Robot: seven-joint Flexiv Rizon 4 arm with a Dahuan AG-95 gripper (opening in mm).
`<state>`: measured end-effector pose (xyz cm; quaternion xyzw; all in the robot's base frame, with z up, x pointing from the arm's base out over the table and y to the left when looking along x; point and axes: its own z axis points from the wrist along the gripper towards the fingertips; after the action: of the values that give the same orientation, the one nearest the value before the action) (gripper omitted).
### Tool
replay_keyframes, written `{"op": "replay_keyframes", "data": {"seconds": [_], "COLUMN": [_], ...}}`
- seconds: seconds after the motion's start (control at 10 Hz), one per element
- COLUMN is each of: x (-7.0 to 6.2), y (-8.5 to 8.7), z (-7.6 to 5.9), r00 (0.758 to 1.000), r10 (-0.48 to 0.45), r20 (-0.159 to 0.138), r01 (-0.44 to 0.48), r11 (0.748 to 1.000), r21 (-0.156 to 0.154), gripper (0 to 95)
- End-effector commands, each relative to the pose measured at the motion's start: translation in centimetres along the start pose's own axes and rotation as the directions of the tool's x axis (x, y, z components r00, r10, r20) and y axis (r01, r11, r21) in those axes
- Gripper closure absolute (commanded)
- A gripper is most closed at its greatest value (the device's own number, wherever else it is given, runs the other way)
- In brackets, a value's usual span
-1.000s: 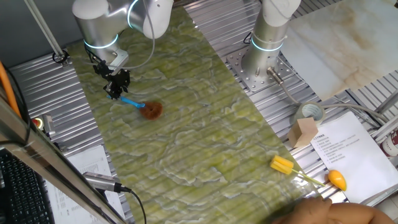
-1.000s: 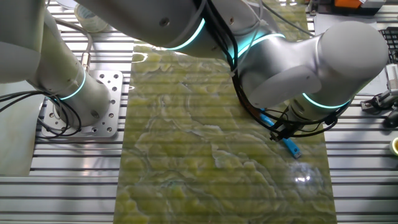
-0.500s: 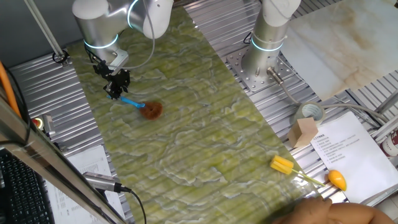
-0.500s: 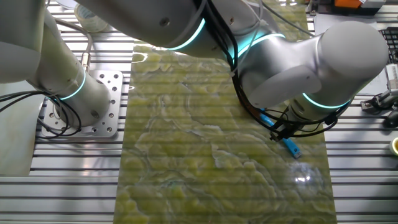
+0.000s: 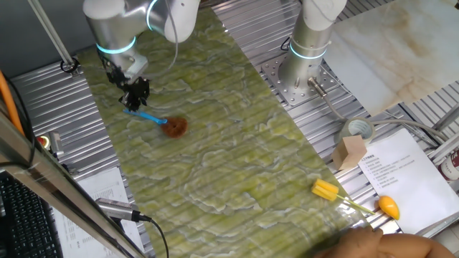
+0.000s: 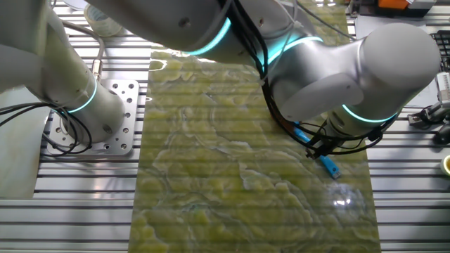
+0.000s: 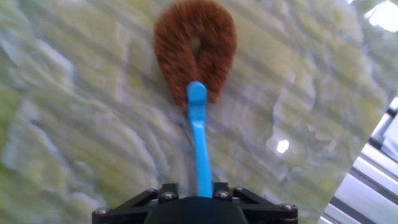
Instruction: Scrub the table with a brush
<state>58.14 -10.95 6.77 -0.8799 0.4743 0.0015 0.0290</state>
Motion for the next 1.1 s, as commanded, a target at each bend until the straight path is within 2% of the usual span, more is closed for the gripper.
{"op": "replay_keyframes", "data": {"seconds": [0.1,0.4,1.1], "x": [0.1,0.3,0.3], "y": [-0.4,-1.0,-1.2], "z": [0.4,0.2,1.7], "r00": [1.000,1.000,1.000], "r10": [0.004,-0.005,0.005], "r20": [-0.006,-0.009,-0.003], "r01": [-0.004,0.005,-0.004], "r11": [1.000,1.000,1.000], "r21": [0.001,0.001,0.011], "gripper": [76.0,76.0,76.0]}}
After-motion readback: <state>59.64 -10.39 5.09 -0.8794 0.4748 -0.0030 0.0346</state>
